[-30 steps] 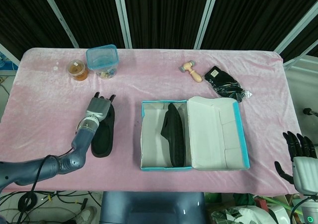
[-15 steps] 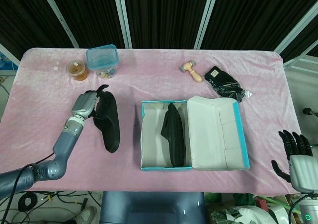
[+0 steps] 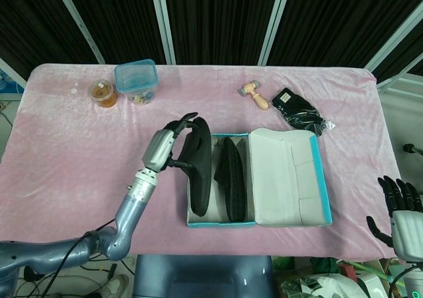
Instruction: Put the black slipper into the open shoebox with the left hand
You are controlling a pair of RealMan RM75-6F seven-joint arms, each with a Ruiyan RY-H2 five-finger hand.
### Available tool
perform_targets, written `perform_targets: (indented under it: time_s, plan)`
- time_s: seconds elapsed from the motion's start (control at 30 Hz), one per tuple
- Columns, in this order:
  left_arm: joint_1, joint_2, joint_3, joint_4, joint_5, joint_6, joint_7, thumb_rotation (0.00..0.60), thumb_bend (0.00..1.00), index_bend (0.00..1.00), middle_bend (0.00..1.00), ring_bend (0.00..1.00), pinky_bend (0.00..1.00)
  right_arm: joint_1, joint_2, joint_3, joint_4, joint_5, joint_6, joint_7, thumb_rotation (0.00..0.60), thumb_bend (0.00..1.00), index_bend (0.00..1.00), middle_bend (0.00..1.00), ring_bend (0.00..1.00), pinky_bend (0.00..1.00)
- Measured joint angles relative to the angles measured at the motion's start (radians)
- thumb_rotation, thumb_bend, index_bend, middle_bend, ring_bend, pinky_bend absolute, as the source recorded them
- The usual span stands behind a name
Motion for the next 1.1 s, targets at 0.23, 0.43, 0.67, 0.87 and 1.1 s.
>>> perform_targets:
  time_s: [0.23,0.43,0.67,0.87,1.1]
  plan:
    - [-0.047,-0.122,0.019,0.151,0.089,0.053,0.002,0.6,0.0,0.12,0.45,0.24,0.21,-0.009,0.005,0.0,0.005,0.002,0.01,0.009,0.6,0.24,0.03,0.06,0.0,0.06]
    - [-0.058,-0.18,0.032,0.26,0.151,0.106,-0.057,0.6,0.0,0.12,0.45,0.24,0.21,-0.012,0.002,0.001,0.011,0.004,0.012,0.016,0.6,0.24,0.03,0.06,0.0,0.05]
    - [-0.067,-0.231,0.076,0.406,0.237,0.16,-0.12,0.6,0.0,0.1,0.45,0.24,0.21,-0.012,0.0,0.003,0.018,0.004,0.011,0.025,0.6,0.24,0.03,0.06,0.0,0.05]
    - [-0.066,-0.274,0.118,0.525,0.288,0.199,-0.141,0.6,0.0,0.09,0.45,0.24,0.22,-0.01,0.0,0.004,0.017,0.002,0.008,0.021,0.6,0.24,0.03,0.06,0.0,0.06]
    - [-0.053,-0.309,0.151,0.593,0.286,0.161,-0.18,0.6,0.0,0.07,0.45,0.24,0.22,-0.011,-0.001,0.003,0.01,0.003,0.006,0.011,0.6,0.24,0.03,0.06,0.0,0.06]
